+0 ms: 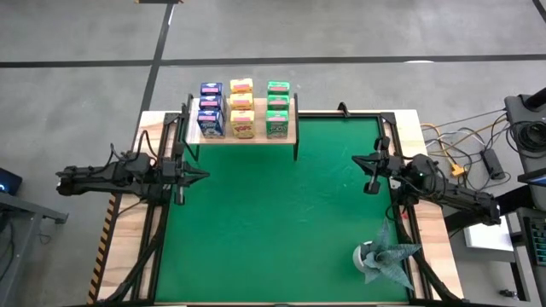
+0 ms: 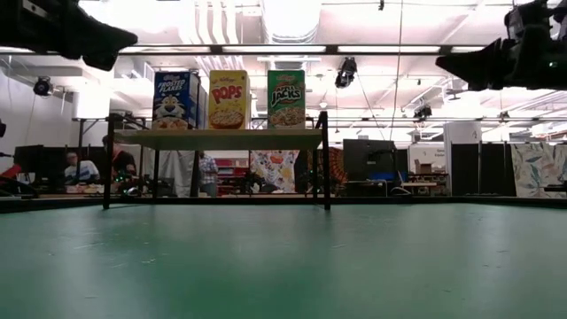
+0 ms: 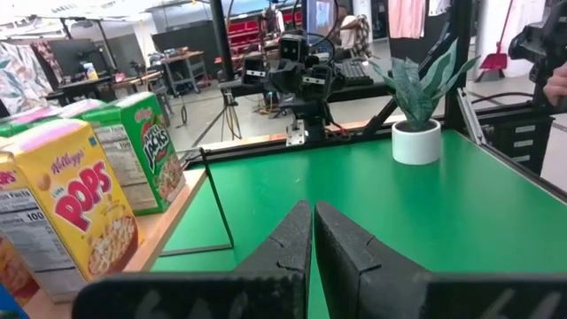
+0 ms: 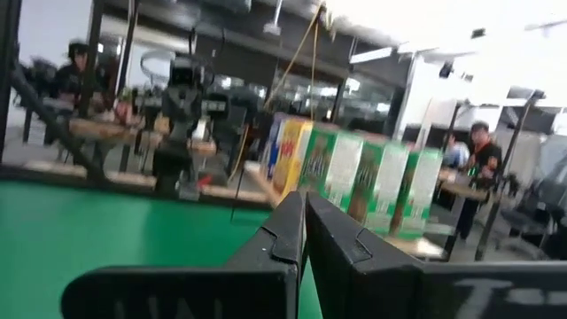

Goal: Stack cereal on shelf
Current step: Return to Home Position

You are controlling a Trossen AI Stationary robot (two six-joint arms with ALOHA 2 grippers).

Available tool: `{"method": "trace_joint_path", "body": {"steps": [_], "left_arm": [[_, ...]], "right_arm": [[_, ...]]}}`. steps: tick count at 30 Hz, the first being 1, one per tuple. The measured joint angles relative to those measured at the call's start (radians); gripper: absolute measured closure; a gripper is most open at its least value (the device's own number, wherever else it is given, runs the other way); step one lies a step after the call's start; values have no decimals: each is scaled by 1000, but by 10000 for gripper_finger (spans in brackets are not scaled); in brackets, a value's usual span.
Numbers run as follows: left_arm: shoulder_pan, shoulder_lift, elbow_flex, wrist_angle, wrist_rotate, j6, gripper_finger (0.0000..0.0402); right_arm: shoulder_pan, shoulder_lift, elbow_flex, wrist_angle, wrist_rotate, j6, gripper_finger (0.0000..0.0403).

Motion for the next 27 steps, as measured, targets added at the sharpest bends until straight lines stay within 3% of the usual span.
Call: {"method": "trace_joint_path", "body": {"steps": [5, 18, 27], "left_arm": [[0, 0, -65, 71, 2, 0, 402], [0, 0, -329, 472, 45, -34, 402], [0, 8, -323, 476, 42, -45, 402]], "right_arm": [[0, 0, 0, -57, 0, -19, 394], [0, 2, -1, -82, -3, -89, 394], [0, 3, -1, -85, 1, -98, 394]]}}
